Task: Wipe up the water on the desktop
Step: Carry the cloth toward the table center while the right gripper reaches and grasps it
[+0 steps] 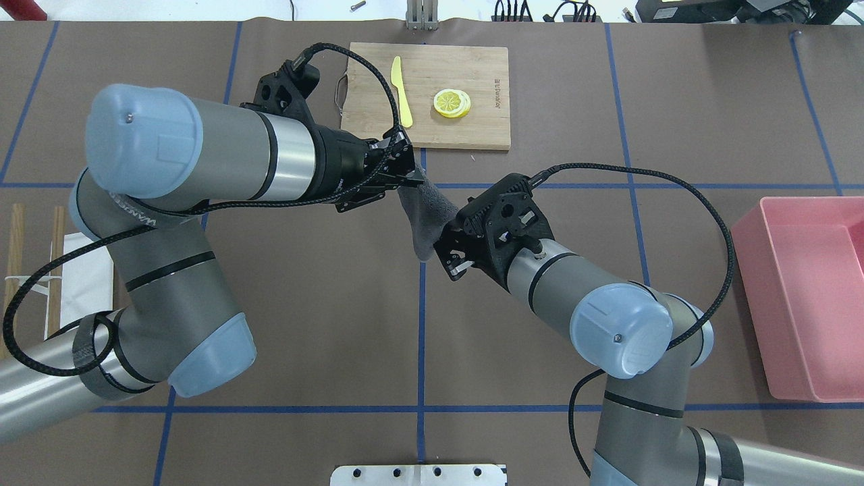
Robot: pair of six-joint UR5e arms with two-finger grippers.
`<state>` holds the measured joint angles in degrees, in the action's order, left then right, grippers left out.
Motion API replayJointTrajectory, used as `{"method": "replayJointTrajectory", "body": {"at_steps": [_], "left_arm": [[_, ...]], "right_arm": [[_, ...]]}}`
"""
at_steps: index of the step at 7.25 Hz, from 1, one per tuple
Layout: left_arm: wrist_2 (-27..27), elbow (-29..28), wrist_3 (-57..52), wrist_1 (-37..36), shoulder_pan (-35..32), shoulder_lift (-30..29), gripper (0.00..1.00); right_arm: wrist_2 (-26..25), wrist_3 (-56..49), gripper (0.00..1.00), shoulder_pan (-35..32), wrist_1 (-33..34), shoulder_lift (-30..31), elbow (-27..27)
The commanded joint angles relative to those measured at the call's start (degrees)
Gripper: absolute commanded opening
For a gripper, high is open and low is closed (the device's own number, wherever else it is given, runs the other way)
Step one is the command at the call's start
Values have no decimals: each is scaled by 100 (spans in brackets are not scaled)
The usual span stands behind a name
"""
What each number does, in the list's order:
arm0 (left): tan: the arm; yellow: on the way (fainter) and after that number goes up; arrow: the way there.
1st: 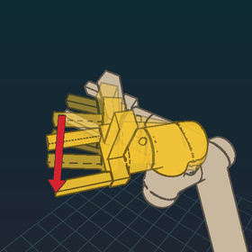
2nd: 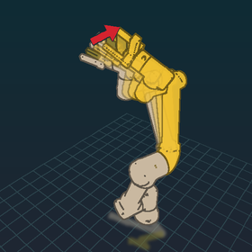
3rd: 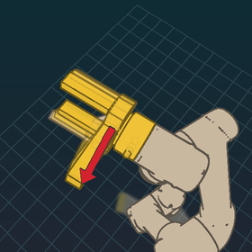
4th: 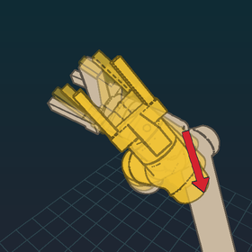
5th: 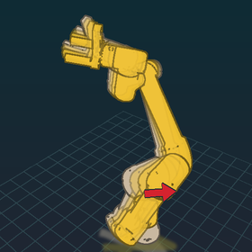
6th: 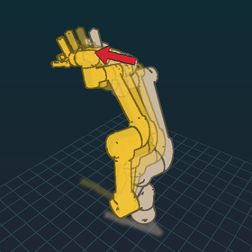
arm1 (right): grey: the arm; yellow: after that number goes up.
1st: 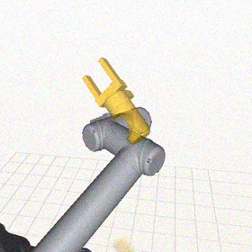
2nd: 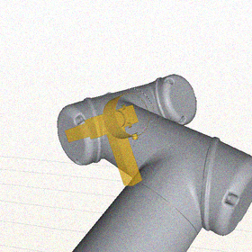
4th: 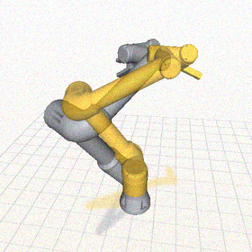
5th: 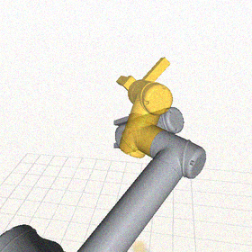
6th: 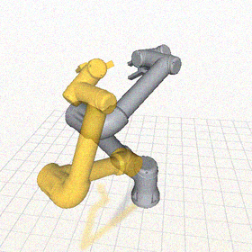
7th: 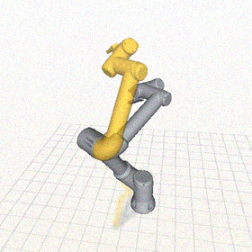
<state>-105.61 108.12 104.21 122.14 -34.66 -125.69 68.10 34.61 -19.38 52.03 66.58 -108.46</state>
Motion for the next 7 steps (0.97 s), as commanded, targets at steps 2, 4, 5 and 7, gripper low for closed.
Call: {"method": "replayJointTrajectory", "body": {"at_steps": [2, 4, 5, 7], "left_arm": [[-3, 69, 2, 3, 47, -9, 0], [-3, 52, -6, 3, 47, 0, 0], [-3, 34, -15, 3, 47, 9, 0], [-47, 34, -94, 3, 38, 70, 30]], "right_arm": [[-16, -103, 21, -4, 0, 13, 1], [-34, -104, 0, -30, 17, 39, 1], [-25, -95, 0, -39, 18, 48, 1], [-34, -86, 0, -57, 18, 57, -8]]}}
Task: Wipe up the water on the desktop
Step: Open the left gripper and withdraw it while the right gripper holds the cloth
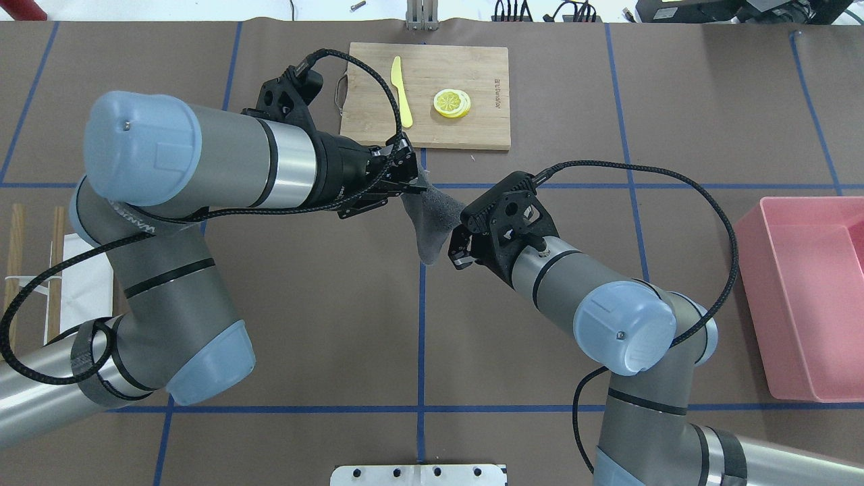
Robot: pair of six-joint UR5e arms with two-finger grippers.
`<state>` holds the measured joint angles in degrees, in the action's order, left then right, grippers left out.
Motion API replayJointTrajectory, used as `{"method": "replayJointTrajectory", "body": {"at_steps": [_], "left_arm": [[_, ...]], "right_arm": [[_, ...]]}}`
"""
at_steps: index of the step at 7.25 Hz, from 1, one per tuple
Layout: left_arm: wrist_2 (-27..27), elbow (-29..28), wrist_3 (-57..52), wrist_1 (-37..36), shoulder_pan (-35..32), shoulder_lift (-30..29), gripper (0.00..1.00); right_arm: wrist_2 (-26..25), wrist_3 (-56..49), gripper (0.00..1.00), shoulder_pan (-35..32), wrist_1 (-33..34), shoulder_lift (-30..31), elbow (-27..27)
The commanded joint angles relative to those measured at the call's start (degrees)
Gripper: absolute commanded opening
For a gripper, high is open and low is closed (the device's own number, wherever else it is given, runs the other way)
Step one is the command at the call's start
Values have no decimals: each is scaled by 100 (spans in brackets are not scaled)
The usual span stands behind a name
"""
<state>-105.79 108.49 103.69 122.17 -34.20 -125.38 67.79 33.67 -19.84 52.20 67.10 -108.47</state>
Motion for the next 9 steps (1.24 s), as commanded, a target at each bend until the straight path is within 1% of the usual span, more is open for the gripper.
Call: {"method": "replayJointTrajectory", "body": {"at_steps": [1, 3, 5, 6, 7, 8, 9], "left_arm": [[14, -3, -102, 0, -34, 57, 98], [5, -3, -898, -9, -121, 407, 99], [-30, -3, -1567, -9, -515, 829, 98], [-47, -12, -2197, -61, -735, 979, 99], [-47, 75, -3161, -279, -1042, 1102, 99], [-39, 276, -4153, -951, -1323, 1208, 98], [-21, 504, -5329, -1950, -1604, 1226, 98]], "right_arm": [[-2, 60, 0, -20, -8, -4, -25], [-2, 166, 0, -160, -26, -21, -52], [-2, 349, 0, -344, -26, -39, -52], [15, 385, 0, -467, -9, 5, -26], [24, 386, 0, -520, 0, 31, -8], [24, 386, 0, -538, 122, 31, -17], [24, 386, 0, -573, 254, 31, -25]]}}
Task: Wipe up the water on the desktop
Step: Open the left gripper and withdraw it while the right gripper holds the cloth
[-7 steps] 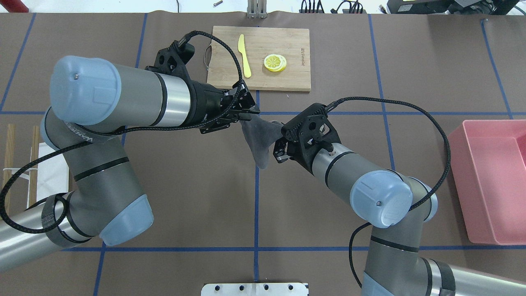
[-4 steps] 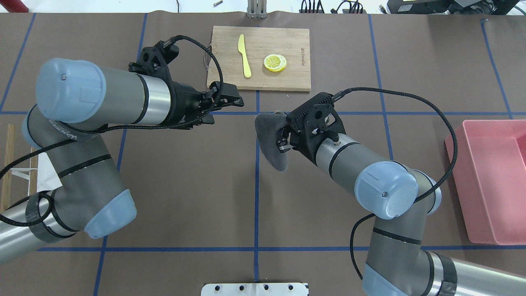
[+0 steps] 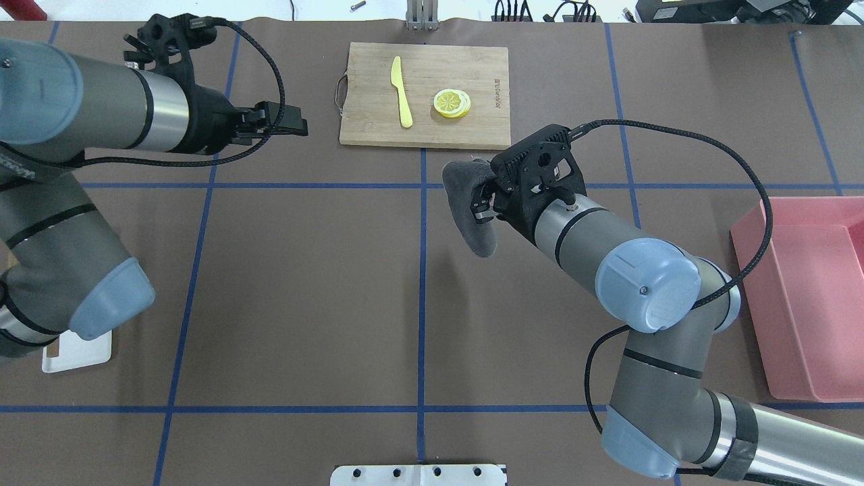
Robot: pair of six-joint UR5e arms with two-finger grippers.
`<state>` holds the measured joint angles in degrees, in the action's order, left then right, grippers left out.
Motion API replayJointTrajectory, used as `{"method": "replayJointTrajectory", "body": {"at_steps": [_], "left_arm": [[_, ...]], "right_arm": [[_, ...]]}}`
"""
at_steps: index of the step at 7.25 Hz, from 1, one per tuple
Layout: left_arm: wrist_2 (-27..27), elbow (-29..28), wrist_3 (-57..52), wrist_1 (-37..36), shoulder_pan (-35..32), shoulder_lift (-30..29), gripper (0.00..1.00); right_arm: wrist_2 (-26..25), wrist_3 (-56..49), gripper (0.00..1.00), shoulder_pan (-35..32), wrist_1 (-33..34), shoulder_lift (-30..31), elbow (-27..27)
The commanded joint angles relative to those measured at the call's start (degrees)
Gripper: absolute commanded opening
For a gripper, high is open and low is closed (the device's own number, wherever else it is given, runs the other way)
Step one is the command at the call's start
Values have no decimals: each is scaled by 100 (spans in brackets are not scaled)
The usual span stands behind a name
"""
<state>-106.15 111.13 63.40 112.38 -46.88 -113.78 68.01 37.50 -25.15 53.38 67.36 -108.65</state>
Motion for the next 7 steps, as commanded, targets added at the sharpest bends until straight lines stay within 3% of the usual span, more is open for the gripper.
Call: {"method": "replayJointTrajectory", "body": {"at_steps": [1, 3, 5, 7], "left_arm": [[7, 433, -1991, -1886, -548, 49, 98], [6, 488, -3257, -3033, -1163, 284, 98], [-211, 331, -4743, -3108, -2145, 925, 99], [-1331, -595, -6408, -3099, -3601, 1138, 98]], "right_arm": [[2, 21, 0, -77, 286, -4, 2], [10, 38, 0, -121, 585, 5, 2], [45, 1094, 0, -130, 639, 101, 46], [256, 1452, 0, -130, 1260, 119, -15]]}}
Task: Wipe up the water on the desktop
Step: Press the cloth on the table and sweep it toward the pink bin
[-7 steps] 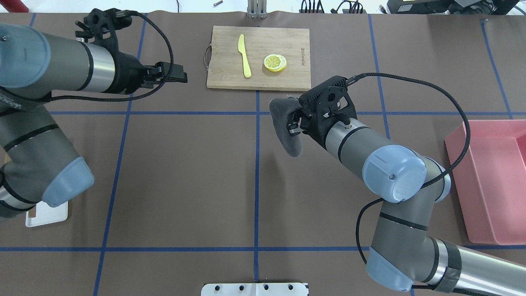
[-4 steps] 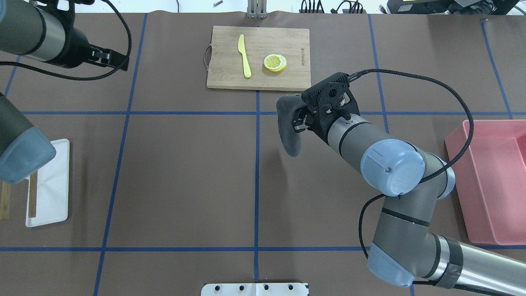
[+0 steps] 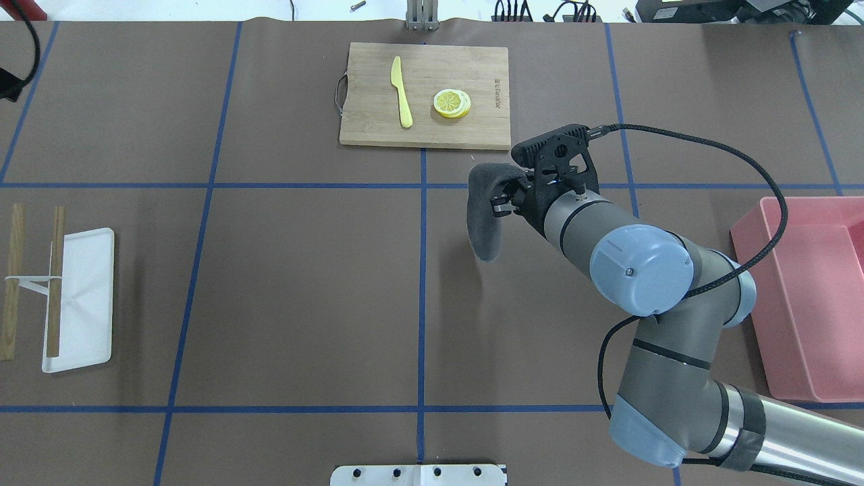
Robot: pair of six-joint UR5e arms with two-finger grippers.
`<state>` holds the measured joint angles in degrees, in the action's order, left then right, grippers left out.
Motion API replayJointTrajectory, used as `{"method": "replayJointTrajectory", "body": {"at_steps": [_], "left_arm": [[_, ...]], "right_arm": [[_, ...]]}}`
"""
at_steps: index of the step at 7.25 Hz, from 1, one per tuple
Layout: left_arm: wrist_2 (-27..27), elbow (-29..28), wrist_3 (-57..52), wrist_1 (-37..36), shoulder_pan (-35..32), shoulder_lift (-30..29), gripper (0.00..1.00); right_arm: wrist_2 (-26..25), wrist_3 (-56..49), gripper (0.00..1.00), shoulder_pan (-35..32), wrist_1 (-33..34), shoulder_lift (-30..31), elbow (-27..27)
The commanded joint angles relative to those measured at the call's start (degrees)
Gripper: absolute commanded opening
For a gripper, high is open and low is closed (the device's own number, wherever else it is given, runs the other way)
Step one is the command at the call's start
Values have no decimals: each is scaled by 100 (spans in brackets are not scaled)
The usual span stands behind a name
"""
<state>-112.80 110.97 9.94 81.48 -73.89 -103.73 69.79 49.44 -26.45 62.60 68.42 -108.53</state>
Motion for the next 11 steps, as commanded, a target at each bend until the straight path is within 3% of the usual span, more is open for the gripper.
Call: {"method": "replayJointTrajectory", "body": {"at_steps": [1, 3, 4, 6, 8, 11], "left_arm": [[-942, -1273, -2273, -18, -1360, 143, 99], [-901, -2024, -2601, 147, -1976, 361, 99], [-962, -2062, -2550, 297, -2180, 780, 98], [-2126, -1957, -2549, 386, -2533, 1466, 98], [-2141, -2000, -2541, 667, -2525, 1610, 98], [-2158, -1992, -2541, 668, -2525, 1610, 98]], "right_arm": [[88, 537, 0, -1, 741, 31, -132], [315, 549, 0, 8, 3017, 57, -1112], [455, 584, 0, 25, 3543, 84, -1300], [483, 1090, 0, 165, 3531, 206, -1206], [387, 1401, 0, 342, 3531, 338, -734], [281, 1009, 0, 36, 3593, 1478, -678]]}}
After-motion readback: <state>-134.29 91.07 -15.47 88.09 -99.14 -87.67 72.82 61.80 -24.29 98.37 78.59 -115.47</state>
